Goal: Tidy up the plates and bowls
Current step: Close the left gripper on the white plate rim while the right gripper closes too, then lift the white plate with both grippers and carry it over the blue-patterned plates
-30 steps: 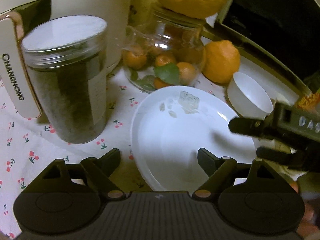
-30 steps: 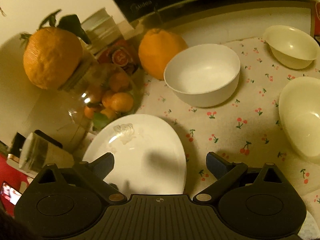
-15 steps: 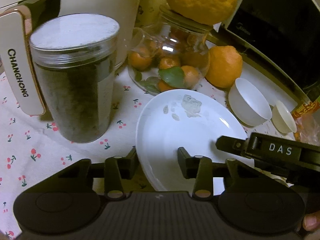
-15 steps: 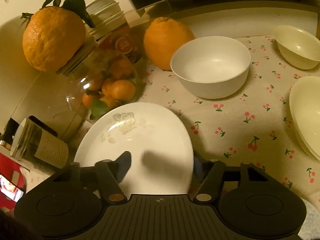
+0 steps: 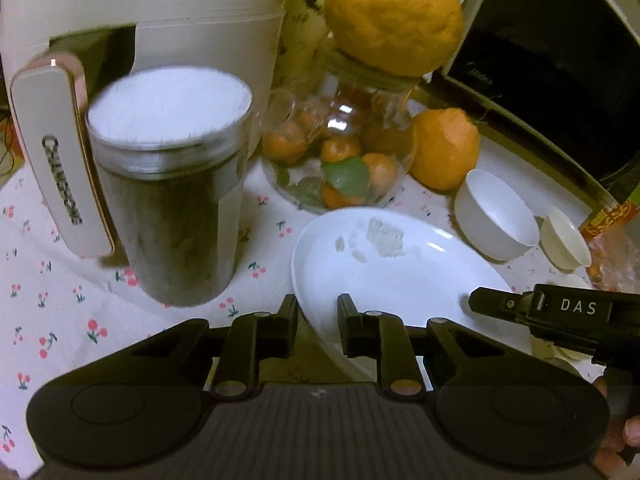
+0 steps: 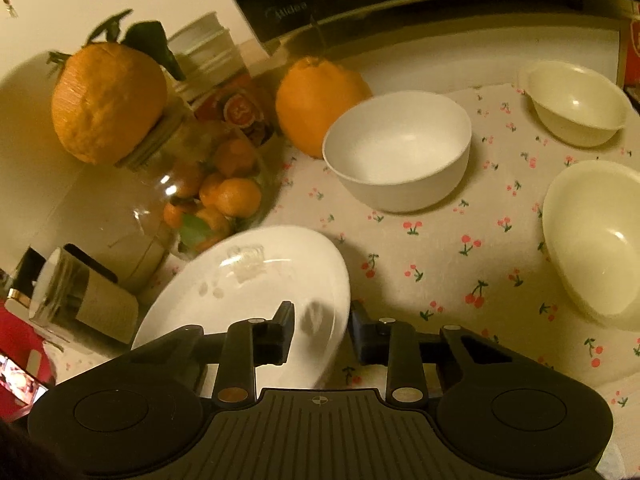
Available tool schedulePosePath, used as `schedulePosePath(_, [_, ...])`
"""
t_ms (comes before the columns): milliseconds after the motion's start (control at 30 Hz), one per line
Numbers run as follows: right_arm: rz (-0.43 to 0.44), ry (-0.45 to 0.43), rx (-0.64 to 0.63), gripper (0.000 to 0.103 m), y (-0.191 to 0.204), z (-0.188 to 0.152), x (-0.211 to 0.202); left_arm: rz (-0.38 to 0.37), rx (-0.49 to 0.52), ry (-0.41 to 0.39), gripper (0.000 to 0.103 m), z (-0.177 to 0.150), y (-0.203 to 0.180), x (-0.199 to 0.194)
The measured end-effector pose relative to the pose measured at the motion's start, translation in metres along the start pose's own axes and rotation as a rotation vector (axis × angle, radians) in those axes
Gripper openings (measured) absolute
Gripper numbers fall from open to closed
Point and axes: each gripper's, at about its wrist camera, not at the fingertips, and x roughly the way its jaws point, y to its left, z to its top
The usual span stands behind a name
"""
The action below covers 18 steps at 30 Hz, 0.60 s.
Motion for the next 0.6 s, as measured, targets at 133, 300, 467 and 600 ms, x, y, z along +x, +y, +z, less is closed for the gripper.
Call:
schedulePosePath(133, [0.013, -0.008, -0.004, 0.028, -0.001, 0.000, -0.006, -0.015, -0.002, -0.011, 0.019, 0.001, 0.001, -0.006])
schedulePosePath(300, [0.015, -0.017, -0.023, 0.028, 0.002, -0.003, -0.016, -0.025, -0.003, -0.023, 0.019, 0.001, 0.002, -0.012])
schedulePosePath(467, [0.020, -0.031, -0.032, 0.028, 0.002, -0.005, -0.028, -0.047, -0.001, -0.041, 0.019, 0.001, 0.000, -0.023])
schedulePosePath(600, [0.023, -0.036, -0.038, 0.028, 0.002, -0.007, -0.040, -0.072, 0.003, -0.054, 0.019, -0.001, -0.002, -0.032])
